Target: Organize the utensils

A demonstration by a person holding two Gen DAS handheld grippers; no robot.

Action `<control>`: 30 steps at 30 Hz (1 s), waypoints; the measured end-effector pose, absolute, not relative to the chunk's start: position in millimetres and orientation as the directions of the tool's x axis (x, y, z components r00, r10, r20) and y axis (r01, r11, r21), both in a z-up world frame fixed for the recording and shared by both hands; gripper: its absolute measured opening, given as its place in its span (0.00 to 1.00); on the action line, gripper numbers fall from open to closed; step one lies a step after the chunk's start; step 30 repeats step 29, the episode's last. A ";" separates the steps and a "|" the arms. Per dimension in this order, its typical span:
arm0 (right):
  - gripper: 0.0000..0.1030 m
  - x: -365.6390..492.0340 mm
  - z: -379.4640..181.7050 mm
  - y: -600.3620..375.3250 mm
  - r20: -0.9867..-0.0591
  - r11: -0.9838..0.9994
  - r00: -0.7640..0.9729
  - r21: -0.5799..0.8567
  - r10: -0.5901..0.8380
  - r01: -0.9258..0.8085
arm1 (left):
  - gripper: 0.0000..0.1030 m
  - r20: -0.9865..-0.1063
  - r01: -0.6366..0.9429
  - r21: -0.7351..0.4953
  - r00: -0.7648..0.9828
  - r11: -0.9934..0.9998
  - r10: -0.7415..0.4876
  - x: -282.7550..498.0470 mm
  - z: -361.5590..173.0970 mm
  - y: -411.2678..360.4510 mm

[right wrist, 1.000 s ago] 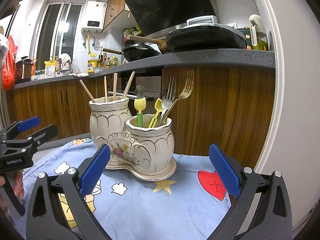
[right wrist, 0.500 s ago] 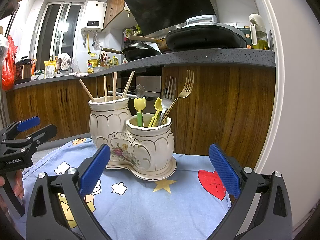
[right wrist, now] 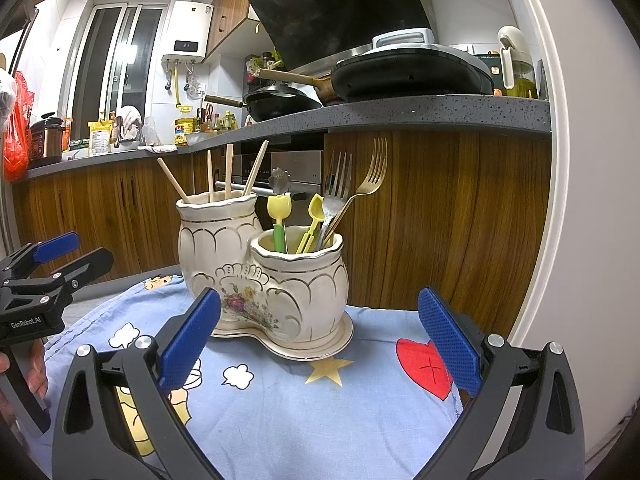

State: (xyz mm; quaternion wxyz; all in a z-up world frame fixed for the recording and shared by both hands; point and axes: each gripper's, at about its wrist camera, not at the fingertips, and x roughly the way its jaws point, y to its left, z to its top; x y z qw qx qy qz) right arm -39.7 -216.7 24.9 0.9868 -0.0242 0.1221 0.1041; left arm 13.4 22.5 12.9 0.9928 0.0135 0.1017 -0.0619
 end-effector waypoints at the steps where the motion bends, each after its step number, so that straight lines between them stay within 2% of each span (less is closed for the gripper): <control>1: 0.95 -39.6 24.9 -216.7 -0.246 0.977 0.949 -0.022 0.200 -0.211 | 0.95 -0.204 0.126 0.014 0.971 0.992 -0.121 13.4 12.9 22.5; 30: 0.95 -40.2 24.6 -216.8 -0.255 0.978 0.946 -0.019 0.198 -0.210 | 0.95 -0.234 0.121 0.010 0.965 0.993 -0.115 18.6 11.2 21.5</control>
